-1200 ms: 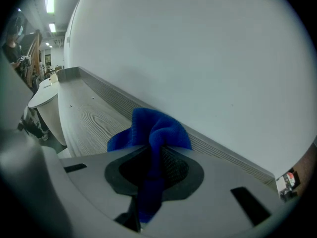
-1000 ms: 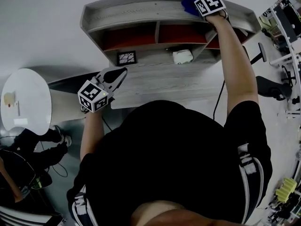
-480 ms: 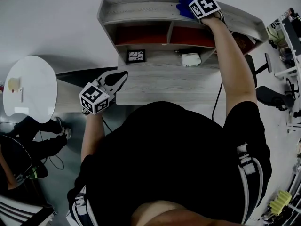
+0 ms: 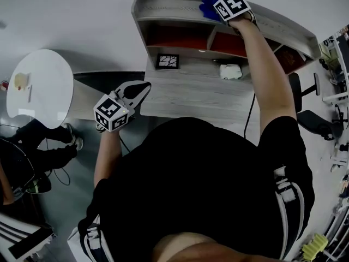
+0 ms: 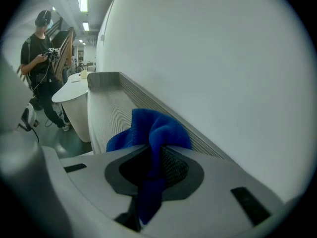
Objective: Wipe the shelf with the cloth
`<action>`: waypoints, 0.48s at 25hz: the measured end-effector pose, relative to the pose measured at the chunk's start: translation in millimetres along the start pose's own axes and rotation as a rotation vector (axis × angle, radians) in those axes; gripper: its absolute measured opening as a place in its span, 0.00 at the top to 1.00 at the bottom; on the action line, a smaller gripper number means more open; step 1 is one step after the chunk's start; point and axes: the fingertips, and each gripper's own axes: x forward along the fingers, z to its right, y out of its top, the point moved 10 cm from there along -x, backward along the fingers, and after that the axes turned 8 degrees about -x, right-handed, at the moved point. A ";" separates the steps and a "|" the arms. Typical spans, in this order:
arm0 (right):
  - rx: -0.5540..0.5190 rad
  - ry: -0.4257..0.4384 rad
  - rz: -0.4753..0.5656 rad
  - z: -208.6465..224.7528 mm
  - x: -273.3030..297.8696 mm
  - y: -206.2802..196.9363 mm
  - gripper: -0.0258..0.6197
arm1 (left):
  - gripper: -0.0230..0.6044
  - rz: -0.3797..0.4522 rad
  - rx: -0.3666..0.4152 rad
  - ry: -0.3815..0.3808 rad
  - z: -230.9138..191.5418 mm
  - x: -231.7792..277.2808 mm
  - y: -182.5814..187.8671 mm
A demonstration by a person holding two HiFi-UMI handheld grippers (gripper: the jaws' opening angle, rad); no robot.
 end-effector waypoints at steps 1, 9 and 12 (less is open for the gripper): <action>-0.009 0.007 0.003 -3.9 2.8 5.4 0.87 | 0.94 0.000 -0.001 0.007 -0.2 -2.9 -0.7; -0.071 0.059 0.033 -32.3 23.3 43.8 0.87 | 0.94 -0.007 -0.005 0.052 1.4 -22.9 -5.3; -0.089 0.077 0.042 -41.8 28.8 55.6 0.87 | 0.94 -0.006 -0.004 0.068 3.0 -29.3 -5.7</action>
